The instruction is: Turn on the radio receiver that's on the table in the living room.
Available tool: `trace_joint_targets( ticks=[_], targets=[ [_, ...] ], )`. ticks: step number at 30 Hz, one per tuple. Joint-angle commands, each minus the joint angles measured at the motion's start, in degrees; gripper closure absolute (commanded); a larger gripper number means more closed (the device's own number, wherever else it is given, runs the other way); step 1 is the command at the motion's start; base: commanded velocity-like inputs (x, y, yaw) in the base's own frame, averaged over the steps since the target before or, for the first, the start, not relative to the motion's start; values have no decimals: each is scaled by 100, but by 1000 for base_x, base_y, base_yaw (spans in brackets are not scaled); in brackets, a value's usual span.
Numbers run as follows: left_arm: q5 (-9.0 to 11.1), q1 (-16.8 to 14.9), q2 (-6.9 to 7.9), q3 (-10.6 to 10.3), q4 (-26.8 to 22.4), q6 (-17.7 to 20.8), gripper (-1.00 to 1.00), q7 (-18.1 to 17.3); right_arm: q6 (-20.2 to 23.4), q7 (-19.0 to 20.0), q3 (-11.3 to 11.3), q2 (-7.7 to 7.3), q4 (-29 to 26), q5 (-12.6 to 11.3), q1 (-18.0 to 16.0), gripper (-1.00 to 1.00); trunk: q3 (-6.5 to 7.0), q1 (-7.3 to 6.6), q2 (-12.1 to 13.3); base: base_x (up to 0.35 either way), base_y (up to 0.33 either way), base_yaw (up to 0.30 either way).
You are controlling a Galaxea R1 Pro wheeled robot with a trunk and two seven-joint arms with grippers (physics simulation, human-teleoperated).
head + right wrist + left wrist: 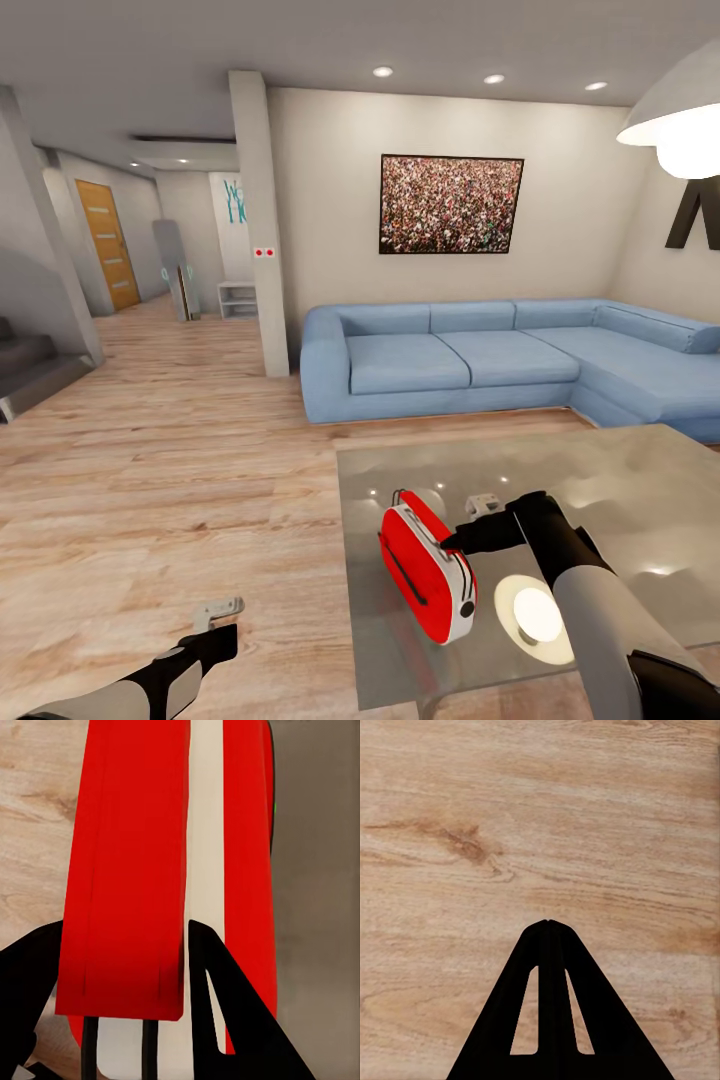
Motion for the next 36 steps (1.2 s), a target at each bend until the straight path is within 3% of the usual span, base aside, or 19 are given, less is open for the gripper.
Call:
trace_joint_targets(
  ticks=[1,21,22,36],
  targets=[
    [0,-1,0,0,0,0,100,0,-90,-240,16,0,12,151,6,100,-2,1,2,0,0,0],
    [0,-2,0,0,1,0,100,0,-273,-232,3,4,74,142,6,100,-38,45,-79,0,0,0],
    [-1,-2,0,0,2,0,100,0,-275,-232,2,4,77,142,6,-100,-38,45,-79,0,0,0],
    [-7,-2,-16,0,0,-25,100,0,-277,-237,8,4,82,146,4,-100,-38,45,-79,0,0,0]
  ],
)
